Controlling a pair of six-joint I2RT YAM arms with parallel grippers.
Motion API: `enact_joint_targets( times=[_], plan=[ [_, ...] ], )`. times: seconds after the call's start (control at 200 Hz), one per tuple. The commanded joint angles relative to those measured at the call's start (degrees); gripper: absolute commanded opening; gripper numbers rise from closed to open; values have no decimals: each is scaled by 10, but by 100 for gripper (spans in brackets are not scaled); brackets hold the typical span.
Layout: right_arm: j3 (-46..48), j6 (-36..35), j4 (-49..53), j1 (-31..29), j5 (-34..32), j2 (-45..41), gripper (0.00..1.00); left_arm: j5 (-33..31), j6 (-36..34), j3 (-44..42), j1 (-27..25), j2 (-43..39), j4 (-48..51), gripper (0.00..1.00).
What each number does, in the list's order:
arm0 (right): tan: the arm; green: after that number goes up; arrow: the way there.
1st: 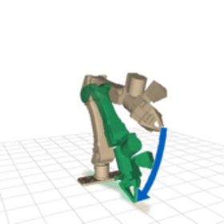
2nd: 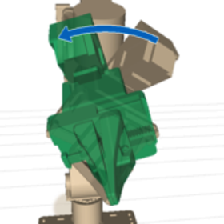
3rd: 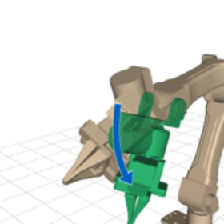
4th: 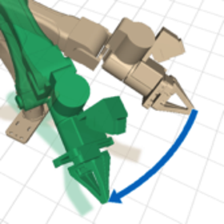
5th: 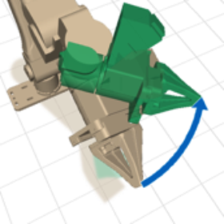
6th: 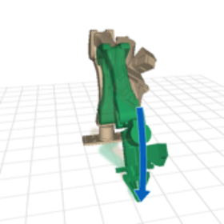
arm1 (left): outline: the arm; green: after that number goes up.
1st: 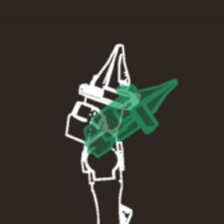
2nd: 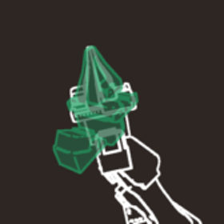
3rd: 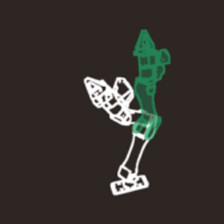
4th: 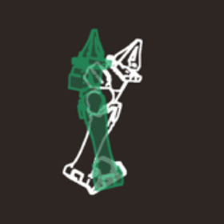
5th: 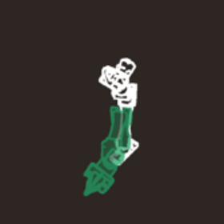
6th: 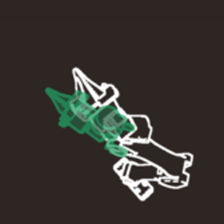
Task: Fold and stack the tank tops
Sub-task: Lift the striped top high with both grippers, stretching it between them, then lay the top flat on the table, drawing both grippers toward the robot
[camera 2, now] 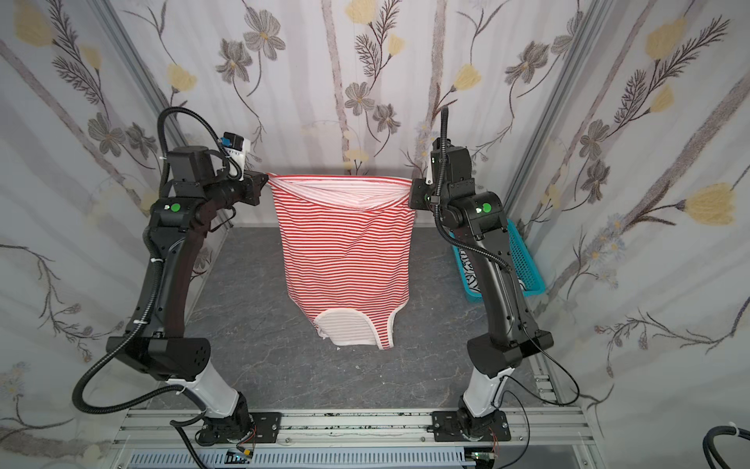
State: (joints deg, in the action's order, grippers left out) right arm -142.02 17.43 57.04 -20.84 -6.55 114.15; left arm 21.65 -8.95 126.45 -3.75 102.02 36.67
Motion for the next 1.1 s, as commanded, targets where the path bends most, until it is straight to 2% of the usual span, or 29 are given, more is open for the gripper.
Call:
enact_joint_targets(
  times=[0.0, 0.08, 0.165, 0.275, 0.395, 0.475, 0.575, 0.74, 0.834, 0.944, 1.094],
  plan=[
    [-73, -2, -31, 28, 69, 58, 0, -43, -3, 92, 3, 69, -20, 0],
    [-79, 6, -56, 41, 103, 56, 0, -55, 9, 158, 5, 99, -18, 0],
    [-78, 4, -77, 41, 120, 35, 0, -53, 27, 184, 5, 92, -19, 0],
    [-77, 0, -84, 45, 127, 12, 0, -50, 45, 177, 7, 58, -20, 0],
    [-41, -3, -81, 49, 133, -7, 0, -32, 47, 118, 7, 15, -25, 0],
    [40, -6, -98, 49, 133, -31, 0, -21, 33, 38, 7, -15, -31, 0],
    [177, -2, -132, 47, 139, -80, 0, -27, -3, -100, 8, -60, -42, 0],
    [526, 24, -277, 37, 164, -233, 0, -26, -60, -386, 14, -180, -85, 0],
    [684, 47, -328, 13, 181, -306, 0, -19, -88, -527, 15, -259, -96, 0],
    [818, 73, -358, -36, 172, -350, 0, -18, -122, -662, 15, -330, -97, 0],
    [959, 121, -403, -79, 172, -381, 0, -27, -168, -781, 15, -383, -93, 0]
  ],
)
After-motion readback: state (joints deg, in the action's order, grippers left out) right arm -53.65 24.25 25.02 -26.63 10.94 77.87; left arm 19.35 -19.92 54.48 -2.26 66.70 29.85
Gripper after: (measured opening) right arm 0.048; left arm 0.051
